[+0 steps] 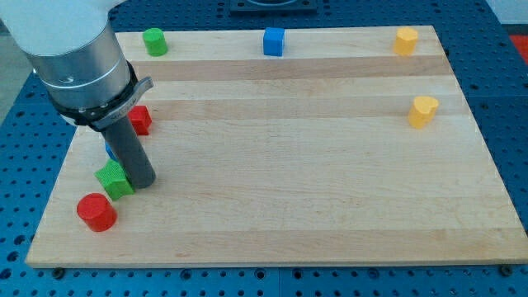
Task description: Adjust the red star to the top of triangle
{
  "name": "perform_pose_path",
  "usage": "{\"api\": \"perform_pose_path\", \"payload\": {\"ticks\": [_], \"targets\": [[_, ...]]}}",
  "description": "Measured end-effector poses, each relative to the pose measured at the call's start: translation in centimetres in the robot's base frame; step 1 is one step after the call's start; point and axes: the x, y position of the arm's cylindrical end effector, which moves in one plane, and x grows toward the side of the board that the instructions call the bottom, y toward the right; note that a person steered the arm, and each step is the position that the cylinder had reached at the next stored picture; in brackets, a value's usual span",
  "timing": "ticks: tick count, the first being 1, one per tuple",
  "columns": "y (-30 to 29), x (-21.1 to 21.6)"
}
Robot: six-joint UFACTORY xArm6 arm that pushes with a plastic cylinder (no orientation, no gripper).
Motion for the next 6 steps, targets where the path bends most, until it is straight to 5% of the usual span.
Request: {"api": "perform_pose_path", "payload": {"ticks": [3, 6], "targets": [[-1.3, 0.0], [5.0, 0.0]]}}
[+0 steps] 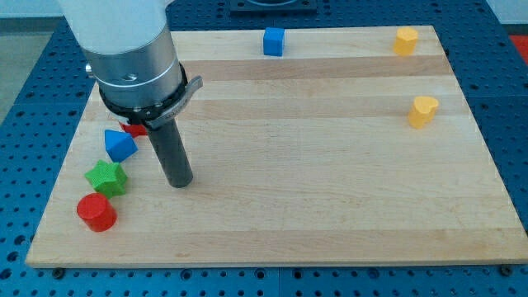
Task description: Adjust the red star to the top of triangle
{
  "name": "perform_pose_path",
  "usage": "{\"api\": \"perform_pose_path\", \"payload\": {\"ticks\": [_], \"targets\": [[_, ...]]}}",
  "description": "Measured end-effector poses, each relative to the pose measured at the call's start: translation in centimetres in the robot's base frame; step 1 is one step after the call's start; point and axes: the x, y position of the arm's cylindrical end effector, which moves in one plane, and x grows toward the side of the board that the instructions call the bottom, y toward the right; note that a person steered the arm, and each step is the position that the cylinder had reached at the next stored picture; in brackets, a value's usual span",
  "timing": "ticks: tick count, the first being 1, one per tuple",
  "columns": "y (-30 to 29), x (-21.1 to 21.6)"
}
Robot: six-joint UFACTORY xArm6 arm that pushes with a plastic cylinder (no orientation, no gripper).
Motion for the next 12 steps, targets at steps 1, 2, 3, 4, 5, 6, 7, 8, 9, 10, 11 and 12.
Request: {"api": "perform_pose_path", "payload": {"ticks": [1, 2, 3, 4, 5, 6, 7, 8, 9, 10, 11, 12], "targets": [[0.0, -0.4], [0.0, -2.2], [0.0, -4.0], [0.0, -6.0], [0.0, -7.7], [0.0, -8.1], [0.0, -8.1], [-0.8, -8.1], [-2.4, -8.4], [-3.1, -9.2], [-3.2, -10.2], [-4.3, -10.3]]}}
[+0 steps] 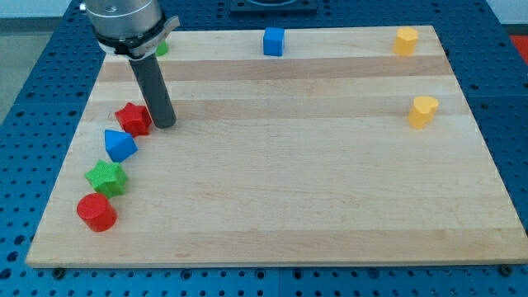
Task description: Adjust the red star to the top of triangle
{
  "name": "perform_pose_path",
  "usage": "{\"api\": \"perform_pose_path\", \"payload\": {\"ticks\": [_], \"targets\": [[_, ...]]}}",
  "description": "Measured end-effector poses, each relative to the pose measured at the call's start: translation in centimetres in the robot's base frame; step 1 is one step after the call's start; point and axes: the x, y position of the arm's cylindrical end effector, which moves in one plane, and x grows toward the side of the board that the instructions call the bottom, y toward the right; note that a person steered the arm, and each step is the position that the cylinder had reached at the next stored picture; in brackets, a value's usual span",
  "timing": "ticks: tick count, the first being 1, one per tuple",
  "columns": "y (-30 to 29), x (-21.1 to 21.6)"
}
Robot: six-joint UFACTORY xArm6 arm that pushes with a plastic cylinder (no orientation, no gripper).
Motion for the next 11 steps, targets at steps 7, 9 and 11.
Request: {"api": "perform_pose_path", "payload": {"ticks": [7, 9, 11], "targets": [[0.2, -1.2], [-0.9, -4.5], [-6.6, -4.5]]}}
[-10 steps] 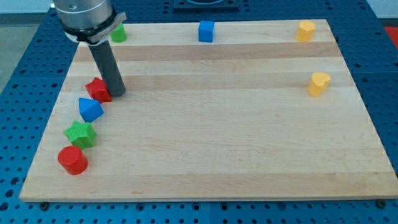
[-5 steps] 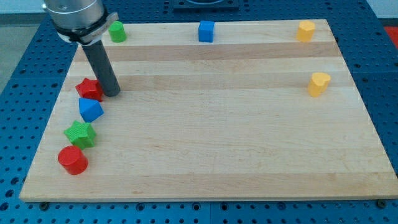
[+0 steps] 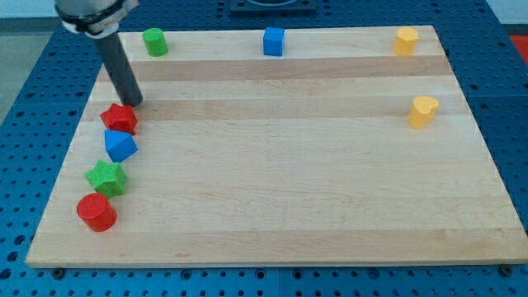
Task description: Adjust the red star to the top of triangle
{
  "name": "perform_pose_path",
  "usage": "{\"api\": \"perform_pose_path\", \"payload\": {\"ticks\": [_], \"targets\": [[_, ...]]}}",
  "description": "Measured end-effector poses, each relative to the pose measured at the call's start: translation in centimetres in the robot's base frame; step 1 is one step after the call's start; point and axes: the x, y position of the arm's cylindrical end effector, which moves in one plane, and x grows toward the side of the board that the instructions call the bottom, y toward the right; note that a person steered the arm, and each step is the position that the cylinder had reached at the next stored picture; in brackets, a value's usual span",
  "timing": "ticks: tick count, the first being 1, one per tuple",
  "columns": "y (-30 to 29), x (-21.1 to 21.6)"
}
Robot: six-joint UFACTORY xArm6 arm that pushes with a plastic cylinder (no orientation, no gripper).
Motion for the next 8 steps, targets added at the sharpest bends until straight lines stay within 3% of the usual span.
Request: {"api": "perform_pose_path", "payload": {"ticks": [2, 4, 8], "targets": [[-2.9, 0.3], [-3.0, 2.3], [-2.5, 2.3]]}}
